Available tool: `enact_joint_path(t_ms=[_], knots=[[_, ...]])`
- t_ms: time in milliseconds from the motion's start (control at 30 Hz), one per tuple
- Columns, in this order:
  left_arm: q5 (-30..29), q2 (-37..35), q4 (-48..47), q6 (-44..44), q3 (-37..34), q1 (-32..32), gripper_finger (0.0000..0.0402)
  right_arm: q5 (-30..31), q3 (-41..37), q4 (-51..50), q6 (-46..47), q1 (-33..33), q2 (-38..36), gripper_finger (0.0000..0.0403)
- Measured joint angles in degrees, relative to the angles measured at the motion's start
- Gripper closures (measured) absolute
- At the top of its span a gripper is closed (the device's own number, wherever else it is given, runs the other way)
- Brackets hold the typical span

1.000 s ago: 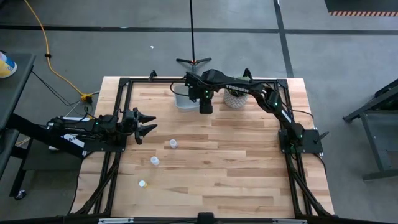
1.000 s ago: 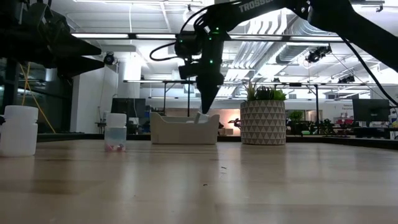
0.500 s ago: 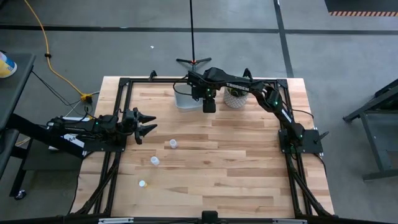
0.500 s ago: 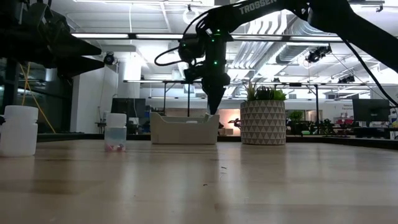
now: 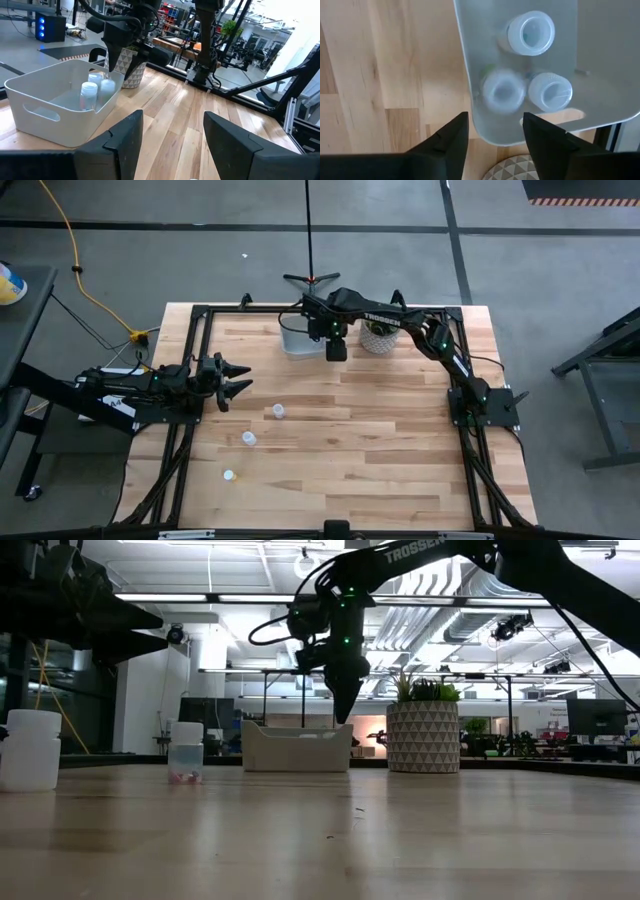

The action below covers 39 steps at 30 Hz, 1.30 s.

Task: Pick and place pill bottles into a basket
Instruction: Put the white pill bottle into the gray bin

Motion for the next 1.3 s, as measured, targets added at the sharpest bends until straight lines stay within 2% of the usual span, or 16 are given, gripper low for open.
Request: enact_joint_path(t_ms=[233, 433, 567, 733, 867, 1000, 1100, 1200, 1300], knots=[[-0.01, 0.0, 0.0, 0.0, 0.0, 0.0, 0.0158, -1.2, 0.0, 0.24, 3.22, -0.13, -0.15, 0.0221], [-0.02, 0.0, 0.0, 0.0, 0.0, -0.01, 0.0158, -12.2, -0.04, 4.24, 9.53, -0.7, -4.6, 0.024], [-0.02, 0.0, 0.0, 0.0, 0.0, -0.02, 0.0158, -18.49, -0.04, 11.17, 12.78, 0.67, -9.6, 0.0261], [-0.02, 0.0, 0.02, 0.0, 0.0, -0.01, 0.0158, -16.72, 0.15, 22.81, 14.07, 5.91, -14.0, 0.0292], [-0.02, 0.0, 0.02, 0.0, 0.0, 0.0, 0.0158, -15.78, -0.72, 28.85, 15.43, 10.24, -13.99, 0.032], [-0.01, 0.0, 0.03, 0.0, 0.0, -0.01, 0.0158, -15.93, -12.02, 44.04, 20.31, 13.81, -14.29, 0.0347], [0.0, 0.0, 0.04, 0.0, 0.0, 0.0, 0.0158, -13.6, -22.38, 52.86, 25.35, 15.45, -15.44, 0.0365], [-0.08, 0.0, 0.04, 0.0, 0.0, -0.02, 0.0158, -12.03, -32.61, 57.93, 29.2, 15.83, -21.15, 0.0381], [-0.28, 0.0, 0.04, 0.0, 0.0, -0.02, 0.0158, -10.4, -45.55, 66.15, 32.69, 15.88, -29.9, 0.0392]])
